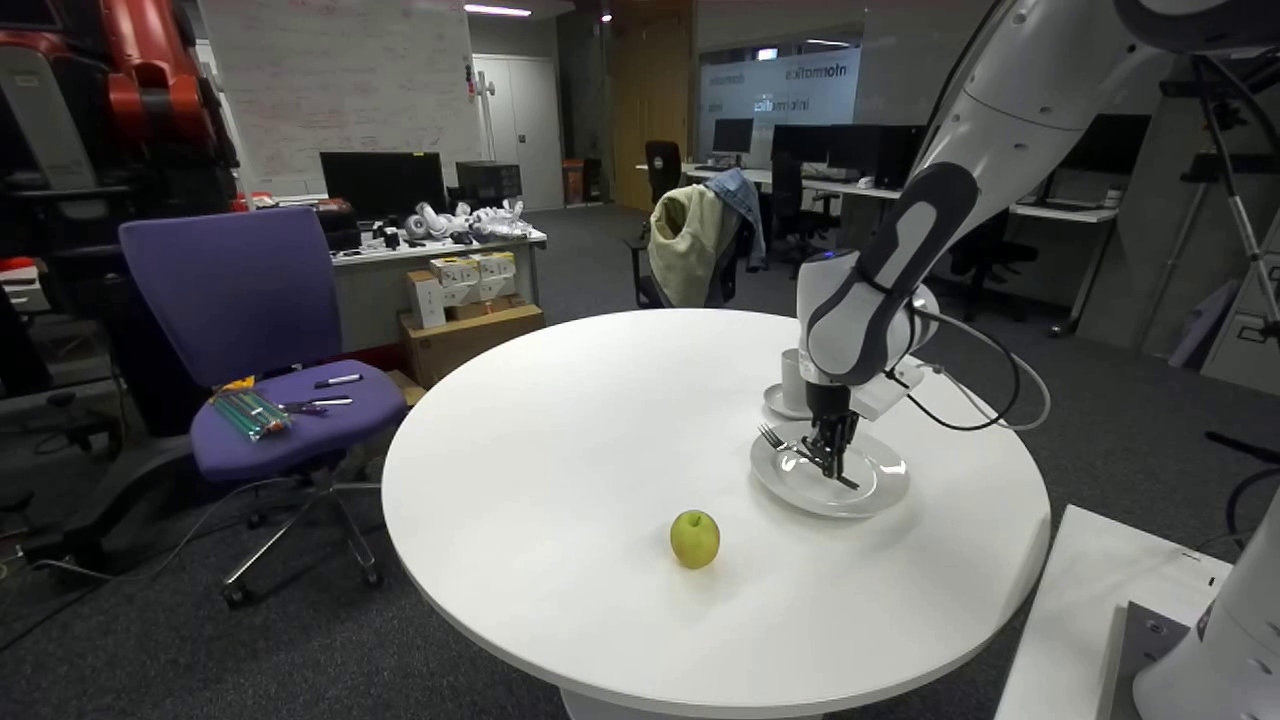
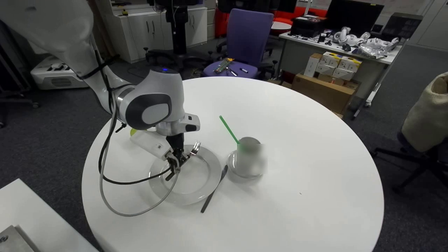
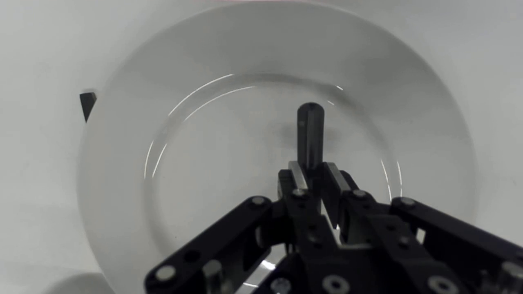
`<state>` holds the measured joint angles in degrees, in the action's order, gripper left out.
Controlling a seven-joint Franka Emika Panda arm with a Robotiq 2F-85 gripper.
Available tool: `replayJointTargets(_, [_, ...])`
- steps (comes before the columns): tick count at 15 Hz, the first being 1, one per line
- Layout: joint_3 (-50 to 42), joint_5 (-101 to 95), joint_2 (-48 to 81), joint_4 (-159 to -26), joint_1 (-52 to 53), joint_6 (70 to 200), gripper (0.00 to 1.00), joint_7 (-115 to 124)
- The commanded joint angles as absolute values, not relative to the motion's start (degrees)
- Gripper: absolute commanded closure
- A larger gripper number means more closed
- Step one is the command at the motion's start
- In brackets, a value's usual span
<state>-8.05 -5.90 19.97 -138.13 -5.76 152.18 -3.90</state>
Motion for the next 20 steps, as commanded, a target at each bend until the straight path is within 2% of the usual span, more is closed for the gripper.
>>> replayJointTargets(1, [-6.75, -4.42, 20.42, -136.35, -7.59, 149.45, 0.96, -6.40])
replayJointTargets(20, [-6.50, -4.17, 23.55, -134.70, -7.62, 148.65, 0.96, -5.82])
